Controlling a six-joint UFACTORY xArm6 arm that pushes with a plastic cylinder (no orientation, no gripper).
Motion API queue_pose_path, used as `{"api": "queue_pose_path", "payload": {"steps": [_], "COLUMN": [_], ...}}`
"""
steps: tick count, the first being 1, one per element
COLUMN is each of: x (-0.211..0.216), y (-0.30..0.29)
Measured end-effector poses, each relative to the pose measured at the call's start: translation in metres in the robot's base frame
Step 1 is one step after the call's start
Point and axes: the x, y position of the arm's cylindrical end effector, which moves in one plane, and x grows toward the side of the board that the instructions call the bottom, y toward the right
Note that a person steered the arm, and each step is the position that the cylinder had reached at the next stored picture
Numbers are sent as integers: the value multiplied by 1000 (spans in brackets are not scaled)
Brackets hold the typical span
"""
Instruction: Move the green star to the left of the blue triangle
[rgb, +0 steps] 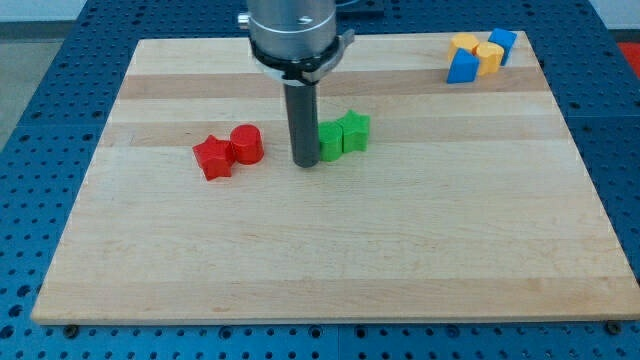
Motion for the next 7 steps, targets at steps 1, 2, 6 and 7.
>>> {"api": "queue_pose_path", "payload": {"steps": [1, 2, 6, 7], "x": [-8, -14, -39, -45], "y": [15, 33, 59, 77]}}
